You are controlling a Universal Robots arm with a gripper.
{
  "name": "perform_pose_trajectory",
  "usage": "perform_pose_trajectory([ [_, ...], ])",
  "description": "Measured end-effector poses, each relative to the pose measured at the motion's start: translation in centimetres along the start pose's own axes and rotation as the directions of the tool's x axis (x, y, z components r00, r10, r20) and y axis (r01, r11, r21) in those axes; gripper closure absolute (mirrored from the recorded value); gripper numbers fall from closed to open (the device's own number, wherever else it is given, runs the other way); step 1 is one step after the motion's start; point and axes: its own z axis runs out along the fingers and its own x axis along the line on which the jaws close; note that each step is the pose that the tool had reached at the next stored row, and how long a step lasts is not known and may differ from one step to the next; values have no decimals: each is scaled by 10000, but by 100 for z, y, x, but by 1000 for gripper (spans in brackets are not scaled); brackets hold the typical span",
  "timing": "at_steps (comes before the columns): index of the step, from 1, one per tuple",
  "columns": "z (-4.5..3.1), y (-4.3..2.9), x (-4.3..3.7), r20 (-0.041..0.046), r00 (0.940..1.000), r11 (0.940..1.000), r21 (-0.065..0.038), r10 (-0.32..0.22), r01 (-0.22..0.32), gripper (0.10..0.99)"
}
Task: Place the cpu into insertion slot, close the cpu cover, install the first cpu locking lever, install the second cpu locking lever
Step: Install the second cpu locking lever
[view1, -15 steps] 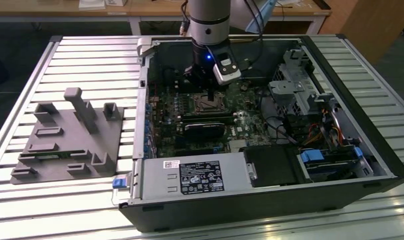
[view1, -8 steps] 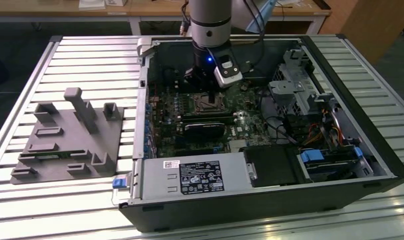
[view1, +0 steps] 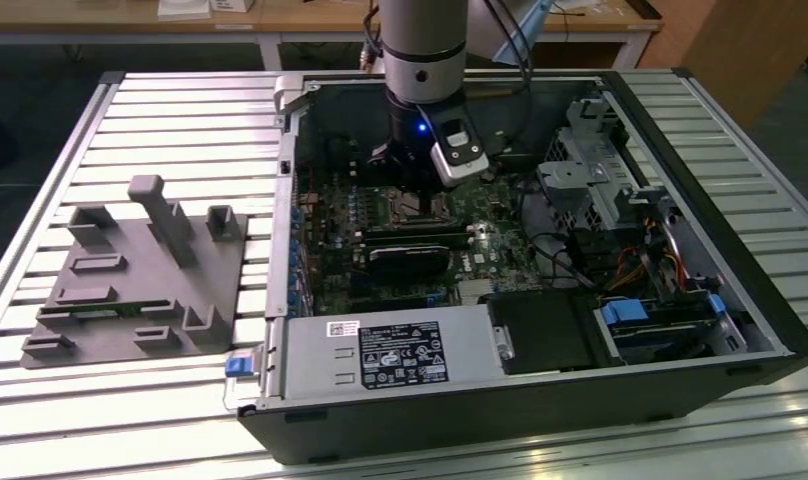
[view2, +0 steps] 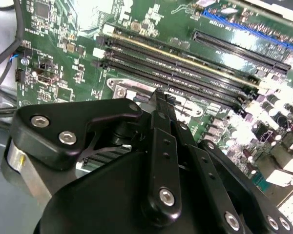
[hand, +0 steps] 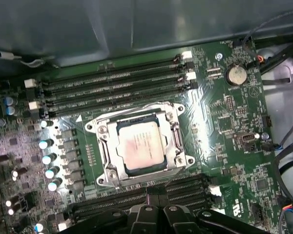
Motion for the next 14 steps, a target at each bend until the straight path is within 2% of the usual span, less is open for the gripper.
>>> perform_pose_trajectory([
  [14,47,-57,25,-18,9997,9996,-104,-251,251,980],
])
